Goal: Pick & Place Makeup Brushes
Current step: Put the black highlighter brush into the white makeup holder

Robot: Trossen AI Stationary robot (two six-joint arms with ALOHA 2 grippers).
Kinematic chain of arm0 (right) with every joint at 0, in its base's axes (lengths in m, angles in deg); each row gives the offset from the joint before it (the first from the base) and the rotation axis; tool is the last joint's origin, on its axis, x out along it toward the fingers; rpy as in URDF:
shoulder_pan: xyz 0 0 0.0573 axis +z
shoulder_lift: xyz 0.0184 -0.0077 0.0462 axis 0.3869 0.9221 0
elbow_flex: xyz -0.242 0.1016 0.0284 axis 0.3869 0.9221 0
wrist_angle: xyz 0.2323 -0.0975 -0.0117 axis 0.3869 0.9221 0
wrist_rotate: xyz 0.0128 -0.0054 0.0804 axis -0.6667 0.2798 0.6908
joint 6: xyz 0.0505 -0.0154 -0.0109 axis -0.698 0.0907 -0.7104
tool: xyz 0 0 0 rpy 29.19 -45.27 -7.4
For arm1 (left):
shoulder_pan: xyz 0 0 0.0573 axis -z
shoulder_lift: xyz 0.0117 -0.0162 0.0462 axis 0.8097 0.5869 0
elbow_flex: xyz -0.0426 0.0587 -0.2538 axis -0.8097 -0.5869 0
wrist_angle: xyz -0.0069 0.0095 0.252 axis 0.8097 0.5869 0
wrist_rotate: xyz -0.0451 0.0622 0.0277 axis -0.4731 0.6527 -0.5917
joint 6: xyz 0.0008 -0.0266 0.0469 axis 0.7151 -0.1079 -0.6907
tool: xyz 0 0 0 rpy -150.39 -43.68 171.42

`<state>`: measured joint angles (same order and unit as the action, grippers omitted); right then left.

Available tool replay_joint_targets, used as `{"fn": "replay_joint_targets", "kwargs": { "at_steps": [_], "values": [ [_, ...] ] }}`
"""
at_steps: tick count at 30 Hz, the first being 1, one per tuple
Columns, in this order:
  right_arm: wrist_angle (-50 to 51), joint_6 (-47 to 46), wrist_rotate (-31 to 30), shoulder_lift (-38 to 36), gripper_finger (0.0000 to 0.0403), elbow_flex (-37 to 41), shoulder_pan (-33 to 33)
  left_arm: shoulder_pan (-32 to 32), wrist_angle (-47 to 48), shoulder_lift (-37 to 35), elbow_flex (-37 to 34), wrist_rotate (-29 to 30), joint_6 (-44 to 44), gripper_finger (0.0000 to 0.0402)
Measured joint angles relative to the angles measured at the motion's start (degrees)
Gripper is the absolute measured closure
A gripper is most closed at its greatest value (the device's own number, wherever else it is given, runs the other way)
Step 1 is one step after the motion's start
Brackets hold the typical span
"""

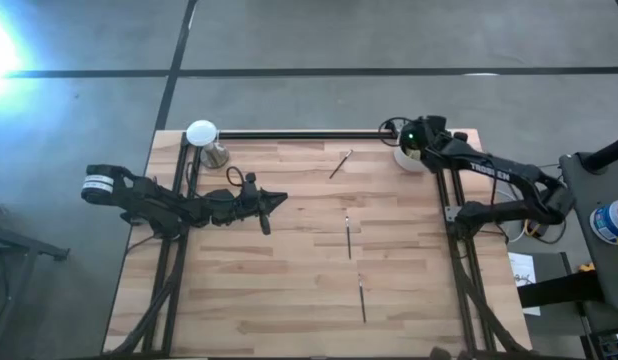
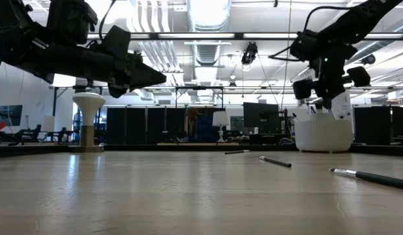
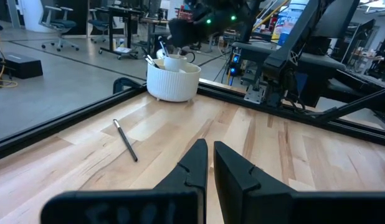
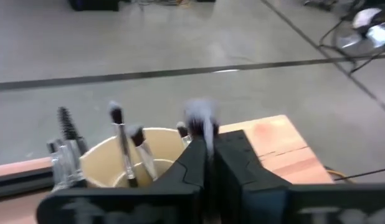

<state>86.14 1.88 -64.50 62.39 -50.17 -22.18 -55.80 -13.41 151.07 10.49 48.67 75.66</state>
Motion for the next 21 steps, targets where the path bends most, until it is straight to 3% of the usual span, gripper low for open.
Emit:
{"fn": "replay_joint_targets", "kwargs": {
  "at_steps": [10, 21],
  "values": [
    [-0.2, -0.4, 4.1, -2.6, 0.0394, 0.0, 0.0, 0.0, 0.0, 0.0, 0.0, 0.0, 0.2, 0.0381],
    [0.6, -6.4, 0.9, 1.3, 0.039, -2.6, -0.3, 0.0, 0.0, 0.0, 0.0, 0.0, 1.1, 0.0381]
  ]
}}
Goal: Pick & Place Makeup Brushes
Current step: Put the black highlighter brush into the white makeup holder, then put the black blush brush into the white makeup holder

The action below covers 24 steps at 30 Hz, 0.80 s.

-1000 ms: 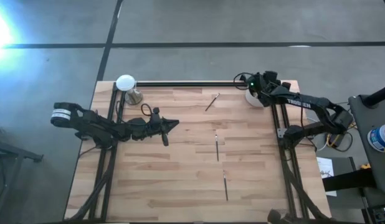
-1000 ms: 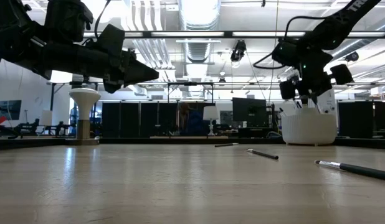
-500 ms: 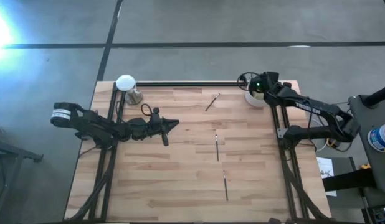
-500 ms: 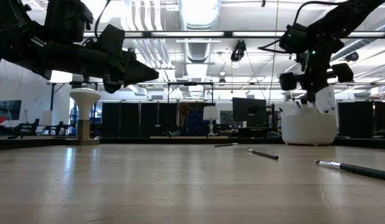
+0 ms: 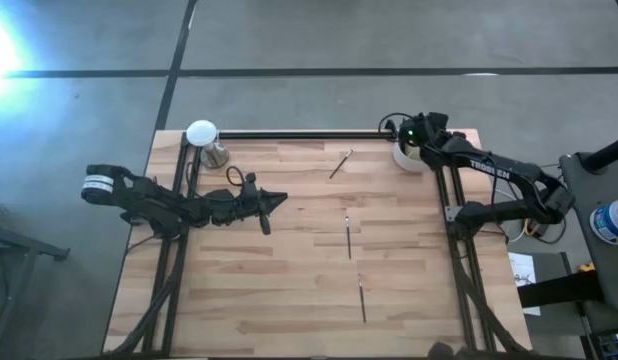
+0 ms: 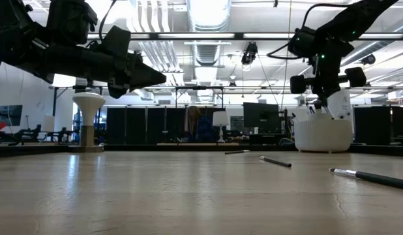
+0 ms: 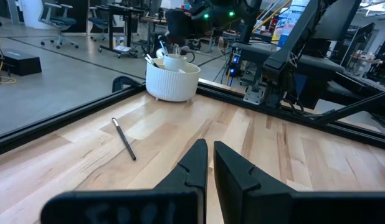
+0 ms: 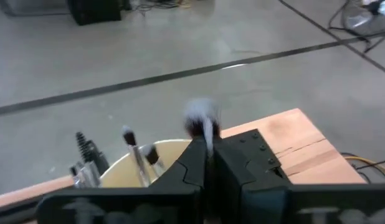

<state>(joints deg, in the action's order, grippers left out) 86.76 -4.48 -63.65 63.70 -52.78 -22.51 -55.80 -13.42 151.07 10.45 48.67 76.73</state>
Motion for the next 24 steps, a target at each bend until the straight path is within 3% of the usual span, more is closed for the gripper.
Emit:
{"fn": "replay_joint_targets", "kwargs": {
  "at_steps": [15, 19, 24],
  "values": [
    [1.5, -2.0, -0.5, 0.2, 0.0287, -1.2, -0.3, 0.0, 0.4, 0.0, 0.0, 0.0, 0.1, 0.0381],
    [2.7, -0.2, 2.2, -1.8, 0.0287, -1.2, -0.2, 0.0, 0.4, 0.0, 0.0, 0.0, 0.2, 0.0381],
    [6.1, 6.6, 7.2, -6.3, 0.0317, -1.2, 0.8, 0.0, 0.4, 0.0, 0.0, 0.0, 0.2, 0.0381]
  ]
}}
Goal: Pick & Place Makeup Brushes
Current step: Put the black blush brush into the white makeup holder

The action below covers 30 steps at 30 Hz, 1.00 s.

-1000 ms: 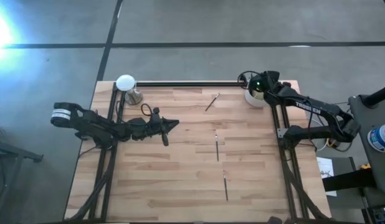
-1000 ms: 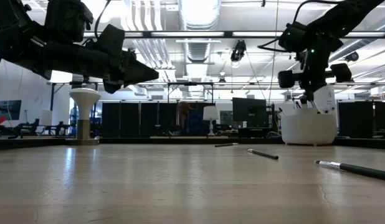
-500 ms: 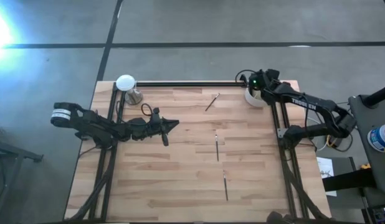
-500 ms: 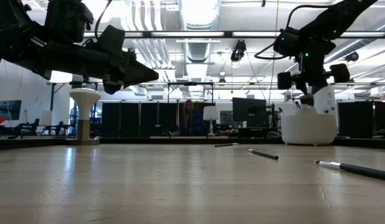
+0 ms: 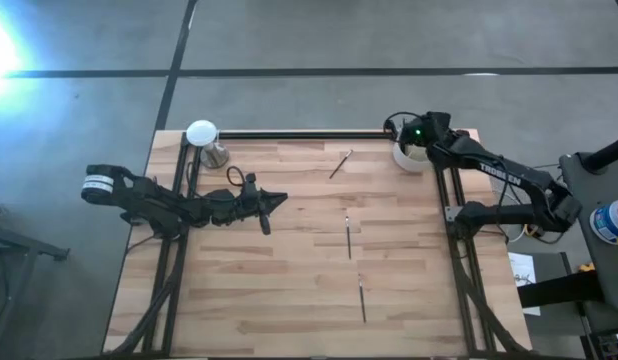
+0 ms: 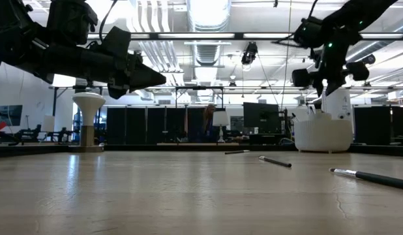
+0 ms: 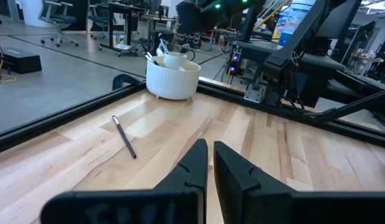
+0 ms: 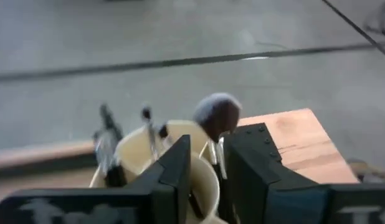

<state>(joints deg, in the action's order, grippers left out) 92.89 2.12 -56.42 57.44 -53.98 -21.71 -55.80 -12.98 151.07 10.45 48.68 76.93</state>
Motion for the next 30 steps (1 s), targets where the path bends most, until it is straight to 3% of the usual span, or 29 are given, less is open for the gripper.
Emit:
{"fn": "replay_joint_targets", "kwargs": {
  "at_steps": [6, 14, 22, 30],
  "values": [
    [0.5, 9.4, 2.7, -7.0, 0.0385, 0.0, 8.8, -0.1, 0.0, 0.0, 0.0, 0.0, 0.0, 0.0381],
    [1.4, 7.4, -1.7, -10.2, 0.0394, 0.5, 32.3, -0.9, 0.4, 0.3, 0.0, 0.0, 0.5, 0.0381],
    [4.4, -9.0, -3.0, -3.7, 0.0395, -0.2, 54.5, -1.7, 0.5, 0.4, 0.0, 0.0, 2.4, 0.0381],
    [16.1, -33.3, 7.0, 12.5, 0.0394, -9.2, 66.7, -2.0, 0.4, 0.5, 0.0, 0.0, 2.4, 0.0381]
  ]
}}
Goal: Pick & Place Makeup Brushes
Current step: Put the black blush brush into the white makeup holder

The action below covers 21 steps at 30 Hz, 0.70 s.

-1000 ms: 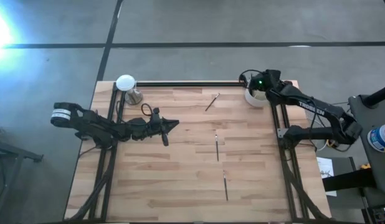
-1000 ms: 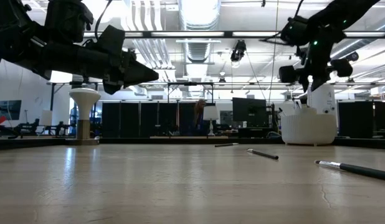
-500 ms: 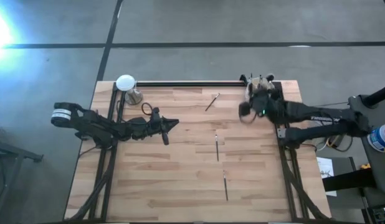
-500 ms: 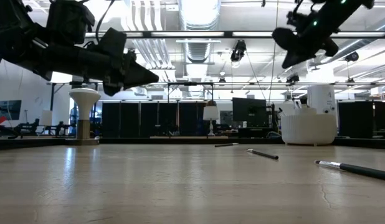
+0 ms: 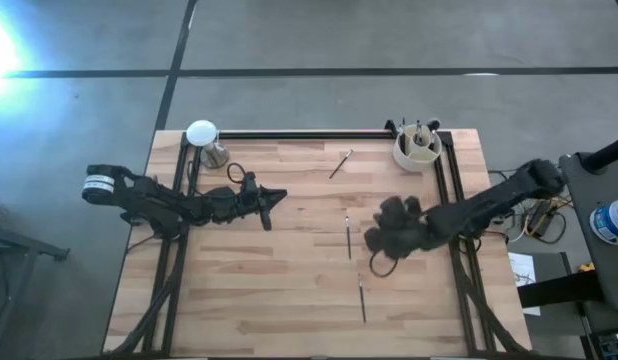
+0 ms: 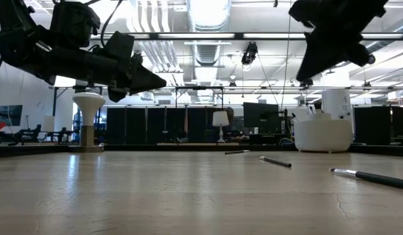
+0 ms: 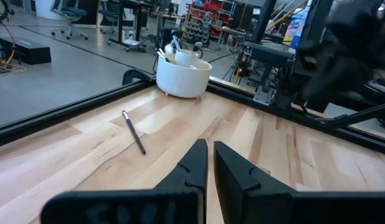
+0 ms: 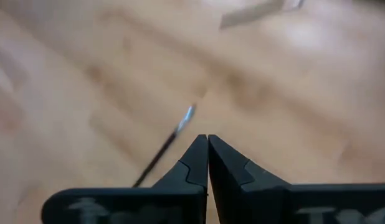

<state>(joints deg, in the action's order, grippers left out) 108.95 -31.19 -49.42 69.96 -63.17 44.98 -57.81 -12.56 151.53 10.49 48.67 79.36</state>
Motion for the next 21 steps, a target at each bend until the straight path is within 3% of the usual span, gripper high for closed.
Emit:
{"fn": "replay_joint_targets", "kwargs": {
  "at_steps": [9, 15, 21],
  "values": [
    [2.5, -19.0, 24.4, 18.4, 0.0394, -10.9, 4.0, 0.0, 0.1, 0.0, -0.7, -0.2, -0.9, 0.0386],
    [2.4, -23.9, 30.6, 25.5, 0.0394, -16.4, 4.5, 0.1, 3.1, 0.0, -0.7, -0.2, -1.0, 0.0396],
    [2.4, -26.6, 32.9, 28.5, 0.0387, -19.3, 4.4, 0.1, 3.5, 0.0, -1.4, -0.2, -0.8, 0.0399]
  ]
}}
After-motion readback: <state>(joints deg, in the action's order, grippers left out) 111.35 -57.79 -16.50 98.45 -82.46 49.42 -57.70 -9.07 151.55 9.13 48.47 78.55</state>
